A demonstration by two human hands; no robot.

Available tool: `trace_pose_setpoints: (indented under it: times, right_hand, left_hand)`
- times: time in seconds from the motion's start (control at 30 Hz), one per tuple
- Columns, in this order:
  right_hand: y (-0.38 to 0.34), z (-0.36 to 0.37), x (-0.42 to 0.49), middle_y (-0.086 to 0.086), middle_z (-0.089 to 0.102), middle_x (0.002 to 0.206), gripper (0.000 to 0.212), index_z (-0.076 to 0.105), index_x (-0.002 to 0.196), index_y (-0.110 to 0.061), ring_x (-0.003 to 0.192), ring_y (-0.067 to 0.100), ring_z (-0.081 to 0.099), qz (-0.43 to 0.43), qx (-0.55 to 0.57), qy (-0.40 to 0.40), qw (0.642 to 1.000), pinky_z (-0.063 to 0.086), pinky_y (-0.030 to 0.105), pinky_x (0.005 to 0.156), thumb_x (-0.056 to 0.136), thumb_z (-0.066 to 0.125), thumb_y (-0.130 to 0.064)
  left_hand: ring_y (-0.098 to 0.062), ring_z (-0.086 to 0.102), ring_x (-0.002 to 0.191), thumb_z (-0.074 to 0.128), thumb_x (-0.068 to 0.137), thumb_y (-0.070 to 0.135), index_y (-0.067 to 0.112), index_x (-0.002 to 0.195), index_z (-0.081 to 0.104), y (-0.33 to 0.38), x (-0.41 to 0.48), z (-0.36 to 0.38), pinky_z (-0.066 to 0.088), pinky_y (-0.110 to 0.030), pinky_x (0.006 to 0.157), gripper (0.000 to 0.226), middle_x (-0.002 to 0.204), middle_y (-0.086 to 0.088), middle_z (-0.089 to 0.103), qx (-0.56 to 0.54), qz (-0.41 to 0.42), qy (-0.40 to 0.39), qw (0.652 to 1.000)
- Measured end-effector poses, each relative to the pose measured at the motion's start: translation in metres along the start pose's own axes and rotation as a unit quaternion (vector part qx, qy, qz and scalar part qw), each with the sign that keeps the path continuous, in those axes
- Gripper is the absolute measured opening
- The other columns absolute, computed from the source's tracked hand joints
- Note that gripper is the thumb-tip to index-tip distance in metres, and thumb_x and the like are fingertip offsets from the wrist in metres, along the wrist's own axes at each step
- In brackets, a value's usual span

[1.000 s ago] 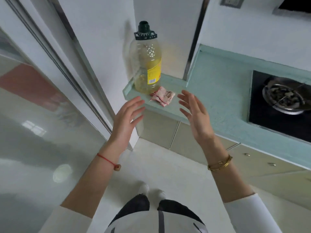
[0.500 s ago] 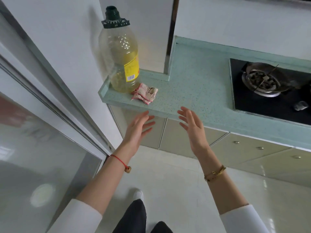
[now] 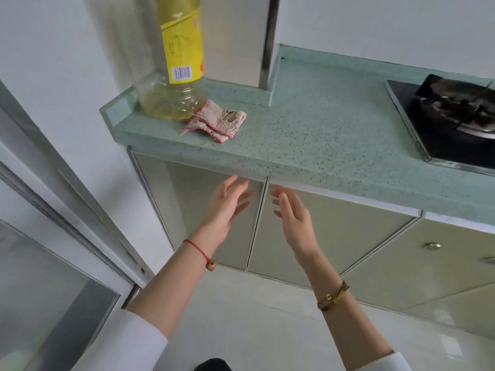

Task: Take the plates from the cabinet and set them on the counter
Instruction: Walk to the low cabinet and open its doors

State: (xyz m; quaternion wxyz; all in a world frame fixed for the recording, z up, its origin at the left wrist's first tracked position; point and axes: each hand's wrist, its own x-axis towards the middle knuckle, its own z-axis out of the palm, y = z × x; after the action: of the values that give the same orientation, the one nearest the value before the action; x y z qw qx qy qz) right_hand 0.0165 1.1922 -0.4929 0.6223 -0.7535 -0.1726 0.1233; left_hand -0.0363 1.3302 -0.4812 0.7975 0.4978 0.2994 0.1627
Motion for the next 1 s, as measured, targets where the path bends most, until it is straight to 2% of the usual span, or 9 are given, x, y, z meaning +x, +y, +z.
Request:
trace_pose_setpoints:
  times: [0.13,0.27,0.37,0.43,0.57,0.7,0.87,1.0]
  right_hand:
    - [0.044,0.011,0.021,-0.004,0.063,0.131,0.035,0.058,0.132,-0.017,0.125,0.014,0.056,-0.069,0.007,0.012,0.998,0.043,0.048,0.11,0.104,0.04,-0.027]
    - [0.071,0.018,0.039,-0.005,0.062,0.133,0.037,0.052,0.138,-0.02,0.126,0.012,0.056,-0.124,0.03,0.017,0.992,0.045,0.043,0.109,0.104,0.039,-0.028]
    - [0.08,0.018,0.045,-0.001,0.061,0.135,0.039,0.049,0.141,-0.018,0.124,0.015,0.058,-0.157,0.045,0.02,0.986,0.053,0.027,0.096,0.104,0.039,-0.026]
    - [0.082,0.019,0.046,0.001,0.06,0.137,0.039,0.048,0.142,-0.017,0.124,0.017,0.058,-0.168,0.045,0.022,0.984,0.054,0.022,0.089,0.104,0.039,-0.025]
    - [0.078,0.018,0.045,0.003,0.056,0.141,0.042,0.045,0.144,-0.018,0.127,0.019,0.055,-0.168,0.052,0.022,0.984,0.052,0.029,0.096,0.104,0.039,-0.027]
    - [0.072,0.019,0.04,0.002,0.055,0.142,0.043,0.046,0.144,-0.017,0.13,0.018,0.053,-0.179,0.026,0.026,0.983,0.043,0.045,0.111,0.103,0.042,-0.03]
    - [0.061,0.028,0.024,-0.004,0.064,0.126,0.035,0.055,0.135,-0.02,0.113,0.011,0.061,-0.247,-0.017,0.021,0.969,0.05,0.04,0.102,0.102,0.046,-0.025]
    - [0.057,0.043,0.001,-0.006,0.069,0.114,0.029,0.063,0.127,-0.019,0.097,0.014,0.065,-0.339,-0.025,-0.038,0.94,0.052,0.03,0.084,0.102,0.048,-0.017]
  left_hand:
    - [-0.019,0.069,0.114,0.061,0.095,0.017,0.02,0.14,0.046,-0.029,0.034,-0.011,0.054,-0.032,0.092,0.047,0.126,0.001,0.07,-0.062,0.074,-0.048,0.994]
    - [-0.021,0.068,0.115,0.058,0.097,0.014,0.015,0.136,0.05,-0.049,0.063,-0.015,0.055,-0.032,0.088,0.04,0.125,-0.001,0.071,-0.081,0.14,-0.092,0.983]
    - [-0.019,0.068,0.115,0.057,0.098,0.015,0.013,0.137,0.051,-0.055,0.071,-0.015,0.056,-0.029,0.085,0.04,0.127,0.0,0.07,-0.064,0.173,-0.119,0.976]
    - [-0.017,0.068,0.115,0.056,0.098,0.014,0.011,0.136,0.053,-0.056,0.073,-0.016,0.056,-0.028,0.086,0.038,0.128,0.001,0.069,-0.067,0.183,-0.125,0.973]
    - [-0.017,0.06,0.124,0.05,0.099,0.004,0.008,0.136,0.054,-0.051,0.069,-0.016,0.055,-0.032,0.096,0.037,0.13,-0.003,0.067,-0.061,0.183,-0.138,0.971]
    - [-0.019,0.058,0.125,0.046,0.098,-0.004,0.006,0.14,0.045,-0.052,0.053,-0.023,0.052,-0.035,0.102,0.043,0.131,-0.008,0.064,-0.085,0.176,-0.145,0.97]
    - [-0.017,0.059,0.125,0.045,0.098,-0.004,0.007,0.142,0.045,-0.062,0.021,-0.051,0.048,-0.033,0.103,0.045,0.13,-0.006,0.066,-0.104,0.176,-0.164,0.965]
    - [-0.01,0.063,0.114,0.047,0.097,0.0,0.014,0.137,0.052,-0.068,-0.01,-0.081,0.048,-0.027,0.092,0.043,0.129,0.0,0.068,-0.08,0.184,-0.171,0.965]
